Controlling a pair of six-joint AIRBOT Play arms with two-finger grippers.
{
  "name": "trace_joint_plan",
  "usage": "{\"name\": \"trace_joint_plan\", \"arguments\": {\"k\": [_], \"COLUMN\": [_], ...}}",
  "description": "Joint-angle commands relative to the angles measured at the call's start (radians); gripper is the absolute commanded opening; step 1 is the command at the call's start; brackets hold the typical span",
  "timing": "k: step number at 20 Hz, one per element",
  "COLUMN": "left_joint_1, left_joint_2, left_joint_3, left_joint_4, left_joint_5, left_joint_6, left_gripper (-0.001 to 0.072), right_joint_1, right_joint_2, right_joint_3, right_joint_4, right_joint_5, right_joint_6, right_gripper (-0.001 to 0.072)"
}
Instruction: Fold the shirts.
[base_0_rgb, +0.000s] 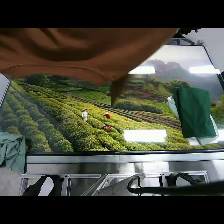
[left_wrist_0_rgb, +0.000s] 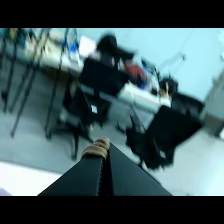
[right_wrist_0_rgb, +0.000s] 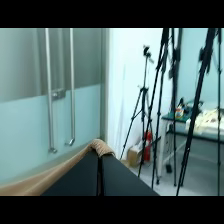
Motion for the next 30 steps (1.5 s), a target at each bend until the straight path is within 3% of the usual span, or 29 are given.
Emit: {"name": "trace_joint_plan", "arguments": {"k": [1, 5, 8, 11, 14, 16, 19, 20, 21, 22, 26, 30], "left_joint_1": [0.105, 0.106, -0.08, -0.349, -0.52, -0.563, -0.584, -0.584, -0.58, -0.568, -0.486, -0.338], "left_joint_2": [0.125, 0.12, -0.007, -0.215, -0.509, -0.721, -0.997, -1.056, -1.094, -1.122, -1.08, -0.917], "left_joint_3": [-0.052, -0.177, -0.29, -0.383, -0.362, -0.27, -0.08, -0.03, 0.008, 0.048, 0.094, -0.081], "left_joint_4": [-0.014, -0.055, -0.089, 0.131, 0.317, 0.332, 0.331, 0.33, 0.33, 0.324, 0.329, 0.336], "left_joint_5": [0.054, 0.029, 0.021, 0.159, 0.293, 0.306, 0.204, 0.166, 0.134, 0.093, -0.108, -0.371], "left_joint_6": [0.0, 0.048, 0.176, 0.209, 0.209, 0.209, 0.206, 0.205, 0.205, 0.196, 0.161, 0.122], "left_gripper": [0.0011, 0.0011, 0.0011, 0.0011, 0.0012, 0.0012, 0.0017, 0.0046, 0.0398, 0.0686, 0.0675, 0.0673], "right_joint_1": [-0.008, -0.007, 0.026, 0.095, 0.135, 0.138, 0.137, 0.137, 0.138, 0.138, 0.133, 0.13], "right_joint_2": [0.026, -0.047, -0.163, -0.309, -0.499, -0.628, -0.789, -0.831, -0.861, -0.886, -0.904, -0.9], "right_joint_3": [0.016, -0.076, -0.226, -0.355, -0.414, -0.414, -0.414, -0.414, -0.414, -0.414, -0.414, -0.414], "right_joint_4": [-0.012, 0.05, 0.104, 0.086, -0.018, -0.07, -0.077, -0.077, -0.077, -0.077, -0.08, -0.08], "right_joint_5": [-0.01, 0.104, 0.197, 0.188, 0.116, 0.081, 0.045, 0.045, 0.046, 0.045, 0.047, 0.08], "right_joint_6": [-0.023, -0.031, -0.06, -0.112, -0.113, -0.089, -0.071, -0.071, -0.071, -0.072, -0.088, -0.088], "right_gripper": [0.0013, 0.0013, 0.0013, 0.0013, 0.0013, 0.0014, 0.0014, 0.0014, 0.0014, 0.0014, 0.0014, 0.0014]}}
